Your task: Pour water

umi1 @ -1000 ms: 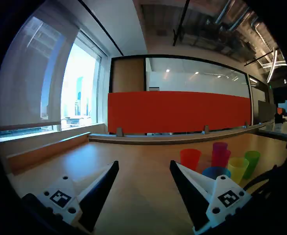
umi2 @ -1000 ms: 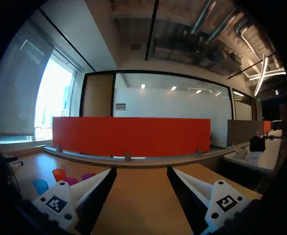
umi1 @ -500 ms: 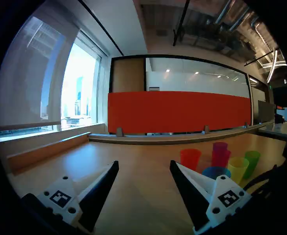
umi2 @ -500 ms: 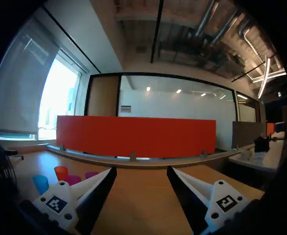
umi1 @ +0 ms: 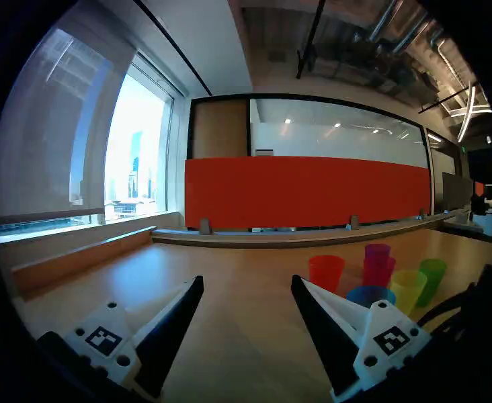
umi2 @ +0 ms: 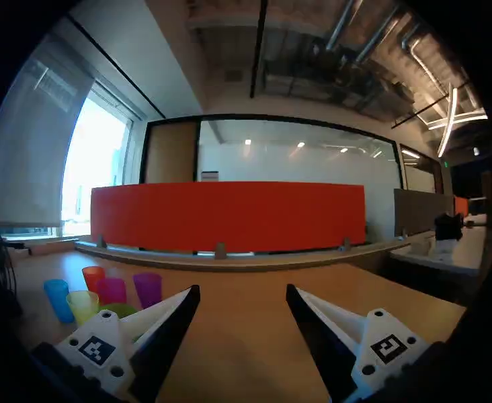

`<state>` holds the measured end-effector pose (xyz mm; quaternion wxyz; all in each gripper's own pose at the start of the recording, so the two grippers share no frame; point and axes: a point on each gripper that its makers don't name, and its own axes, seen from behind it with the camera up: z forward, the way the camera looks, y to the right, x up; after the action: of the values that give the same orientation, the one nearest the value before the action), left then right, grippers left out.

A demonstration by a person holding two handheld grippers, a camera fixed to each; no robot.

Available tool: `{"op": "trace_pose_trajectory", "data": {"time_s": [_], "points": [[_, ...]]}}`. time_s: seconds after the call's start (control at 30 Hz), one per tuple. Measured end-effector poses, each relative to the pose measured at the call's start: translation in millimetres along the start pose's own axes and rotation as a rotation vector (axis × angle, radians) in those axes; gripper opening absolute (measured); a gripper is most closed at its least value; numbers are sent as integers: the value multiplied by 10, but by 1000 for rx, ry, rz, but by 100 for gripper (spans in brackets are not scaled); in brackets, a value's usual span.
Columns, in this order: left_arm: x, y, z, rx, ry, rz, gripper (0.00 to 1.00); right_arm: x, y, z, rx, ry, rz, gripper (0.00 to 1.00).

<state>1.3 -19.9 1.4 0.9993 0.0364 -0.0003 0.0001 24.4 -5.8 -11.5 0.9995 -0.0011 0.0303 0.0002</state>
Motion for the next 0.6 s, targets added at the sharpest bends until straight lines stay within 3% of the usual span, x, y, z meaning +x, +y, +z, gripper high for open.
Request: {"op": "trace_pose_trajectory", "data": {"time_s": [0.6], "points": [[4, 2, -1, 0, 0, 0, 97, -228, 90, 83, -7, -40, -2, 99]]}}
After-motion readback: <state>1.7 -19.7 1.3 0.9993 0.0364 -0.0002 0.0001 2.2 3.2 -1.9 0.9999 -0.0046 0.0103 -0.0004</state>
